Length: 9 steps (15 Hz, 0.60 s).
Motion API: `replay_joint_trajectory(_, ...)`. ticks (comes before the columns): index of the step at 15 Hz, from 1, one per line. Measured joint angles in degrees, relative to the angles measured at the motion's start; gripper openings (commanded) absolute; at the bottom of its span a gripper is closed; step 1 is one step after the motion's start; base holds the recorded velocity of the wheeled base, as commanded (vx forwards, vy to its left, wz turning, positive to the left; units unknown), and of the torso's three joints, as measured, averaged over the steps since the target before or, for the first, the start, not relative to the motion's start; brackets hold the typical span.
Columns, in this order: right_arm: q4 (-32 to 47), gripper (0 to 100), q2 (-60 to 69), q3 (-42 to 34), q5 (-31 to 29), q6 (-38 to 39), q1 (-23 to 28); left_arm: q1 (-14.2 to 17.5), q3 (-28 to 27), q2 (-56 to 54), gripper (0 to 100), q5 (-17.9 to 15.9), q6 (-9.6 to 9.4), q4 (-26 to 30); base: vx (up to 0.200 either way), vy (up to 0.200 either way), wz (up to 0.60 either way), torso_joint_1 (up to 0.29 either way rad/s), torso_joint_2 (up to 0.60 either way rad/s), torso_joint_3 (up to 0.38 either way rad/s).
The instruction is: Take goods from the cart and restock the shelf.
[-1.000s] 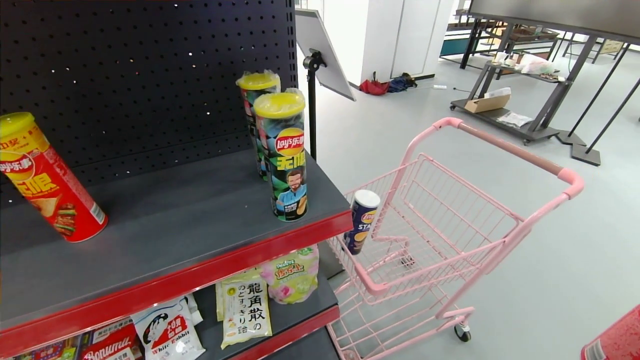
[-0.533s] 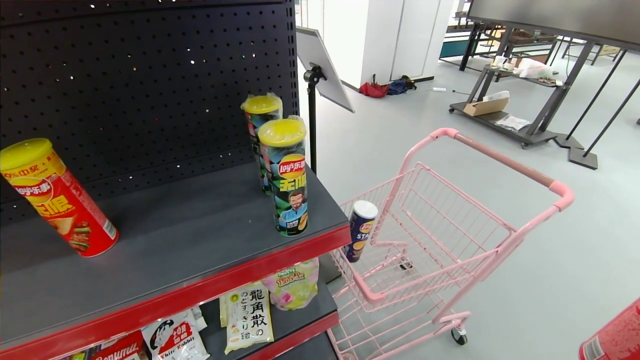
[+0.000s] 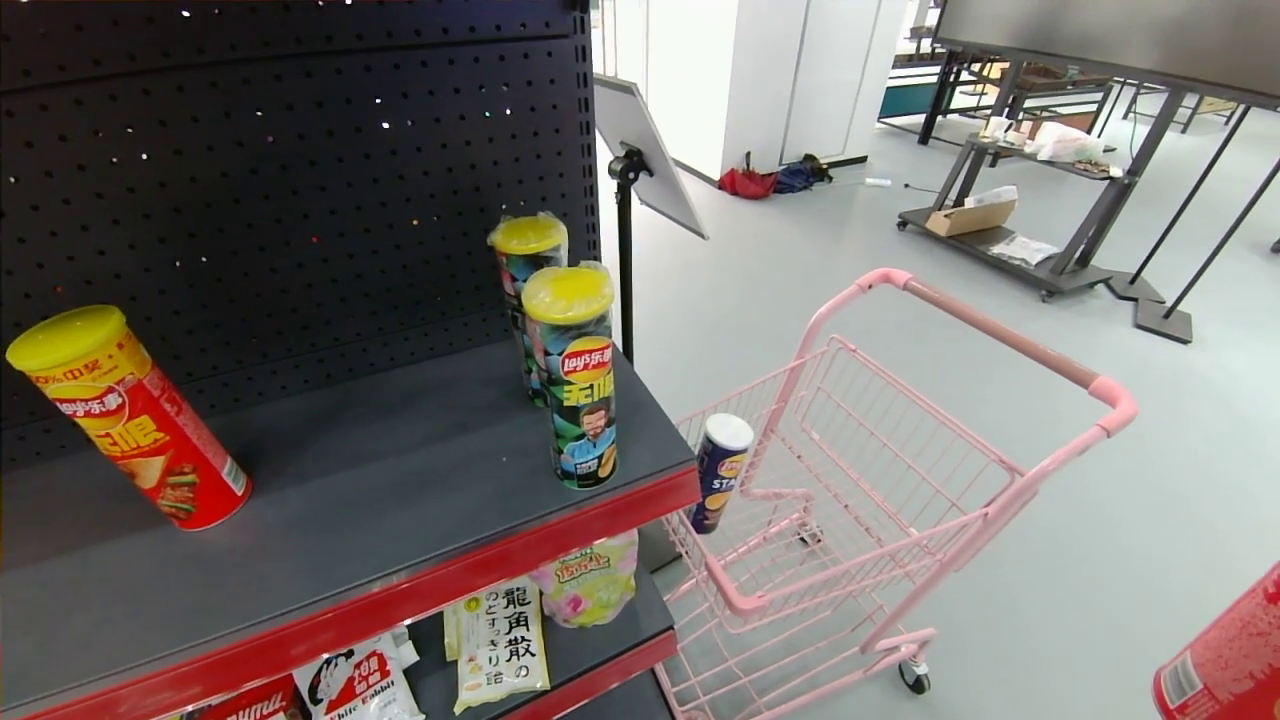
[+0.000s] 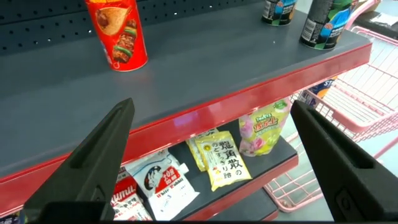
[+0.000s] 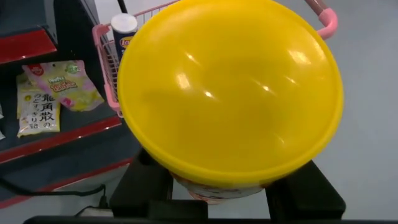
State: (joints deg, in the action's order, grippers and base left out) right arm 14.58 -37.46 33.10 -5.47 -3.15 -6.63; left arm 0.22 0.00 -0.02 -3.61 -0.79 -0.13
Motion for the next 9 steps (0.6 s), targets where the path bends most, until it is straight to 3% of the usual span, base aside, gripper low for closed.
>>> replay_joint_trajectory(9, 0.0, 0, 0.1, -2.2, 0.1, 0.0, 0.0, 0.0, 0.0, 0.0, 100, 0.0, 0.0, 0.0, 0.0, 0.0, 0.6, 0.003, 0.0, 0.001)
